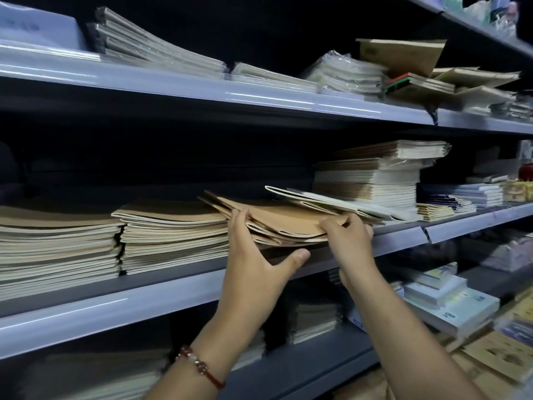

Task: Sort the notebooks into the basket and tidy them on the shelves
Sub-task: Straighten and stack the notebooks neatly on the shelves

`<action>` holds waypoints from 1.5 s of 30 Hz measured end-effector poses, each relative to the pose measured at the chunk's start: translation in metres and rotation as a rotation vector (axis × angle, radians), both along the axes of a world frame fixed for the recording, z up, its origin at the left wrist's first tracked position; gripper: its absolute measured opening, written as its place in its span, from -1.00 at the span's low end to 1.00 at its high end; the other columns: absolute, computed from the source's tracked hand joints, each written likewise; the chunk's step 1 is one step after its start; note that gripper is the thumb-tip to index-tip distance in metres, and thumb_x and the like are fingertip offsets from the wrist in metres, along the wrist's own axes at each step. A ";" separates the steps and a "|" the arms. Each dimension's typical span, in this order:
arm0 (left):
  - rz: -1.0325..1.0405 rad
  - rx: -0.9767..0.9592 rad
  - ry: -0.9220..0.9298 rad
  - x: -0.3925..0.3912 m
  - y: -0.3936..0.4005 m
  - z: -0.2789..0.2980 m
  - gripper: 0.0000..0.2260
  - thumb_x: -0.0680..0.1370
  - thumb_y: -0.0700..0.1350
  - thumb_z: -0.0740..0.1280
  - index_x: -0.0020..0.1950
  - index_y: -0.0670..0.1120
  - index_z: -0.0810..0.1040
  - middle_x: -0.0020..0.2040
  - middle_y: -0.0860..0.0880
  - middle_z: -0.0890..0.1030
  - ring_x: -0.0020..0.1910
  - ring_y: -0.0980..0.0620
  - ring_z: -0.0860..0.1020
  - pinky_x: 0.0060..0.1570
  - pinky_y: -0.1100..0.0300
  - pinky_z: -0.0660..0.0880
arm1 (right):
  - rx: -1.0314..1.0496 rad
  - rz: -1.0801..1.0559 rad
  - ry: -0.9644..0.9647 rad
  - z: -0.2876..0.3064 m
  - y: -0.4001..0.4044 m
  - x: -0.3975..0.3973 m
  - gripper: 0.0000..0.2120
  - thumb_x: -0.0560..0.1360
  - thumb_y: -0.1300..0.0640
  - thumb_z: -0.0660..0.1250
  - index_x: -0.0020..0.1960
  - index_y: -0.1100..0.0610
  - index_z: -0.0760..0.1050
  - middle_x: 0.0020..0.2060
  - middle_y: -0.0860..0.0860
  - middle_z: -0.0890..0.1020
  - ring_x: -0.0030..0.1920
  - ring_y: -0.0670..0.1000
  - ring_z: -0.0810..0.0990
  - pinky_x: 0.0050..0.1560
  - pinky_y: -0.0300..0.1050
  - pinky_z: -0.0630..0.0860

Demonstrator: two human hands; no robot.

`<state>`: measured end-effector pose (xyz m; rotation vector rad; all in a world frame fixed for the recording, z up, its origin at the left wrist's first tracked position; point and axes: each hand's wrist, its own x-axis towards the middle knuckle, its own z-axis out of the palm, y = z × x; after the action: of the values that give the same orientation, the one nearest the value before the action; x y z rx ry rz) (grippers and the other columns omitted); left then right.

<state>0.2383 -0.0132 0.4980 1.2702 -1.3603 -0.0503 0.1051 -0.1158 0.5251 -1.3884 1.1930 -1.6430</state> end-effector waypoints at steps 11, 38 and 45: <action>0.078 -0.070 0.105 0.012 -0.018 0.005 -0.21 0.50 0.39 0.23 0.61 0.15 -0.02 0.60 0.09 0.19 0.55 0.10 0.20 0.51 0.03 0.24 | -0.013 0.077 -0.025 -0.009 0.007 0.007 -0.49 0.49 0.06 0.43 0.35 0.13 0.33 0.31 0.06 0.34 0.08 0.00 0.43 -0.02 -0.13 0.36; 0.123 -0.035 -0.126 0.006 -0.019 -0.015 -0.12 0.50 0.23 0.36 0.61 0.14 -0.16 0.64 0.14 -0.05 0.58 0.18 -0.02 0.52 0.14 0.10 | -0.011 0.136 -0.245 -0.013 -0.003 0.009 -0.44 0.52 0.06 0.34 0.48 0.12 0.29 0.16 -0.05 0.52 0.18 0.03 0.47 0.16 -0.06 0.38; 0.094 -0.043 -0.091 0.009 -0.020 -0.010 -0.11 0.44 0.34 0.33 0.61 0.21 -0.11 0.62 0.20 -0.01 0.56 0.21 0.02 0.46 0.16 0.13 | -0.028 0.221 -0.218 -0.019 -0.019 -0.004 -0.42 0.50 0.00 0.43 0.45 0.07 0.34 0.14 -0.07 0.53 0.10 -0.07 0.52 -0.04 -0.17 0.40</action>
<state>0.2474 -0.0333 0.4879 1.3116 -1.3708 0.1025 0.1013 -0.1346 0.5065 -1.2713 0.8638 -1.6117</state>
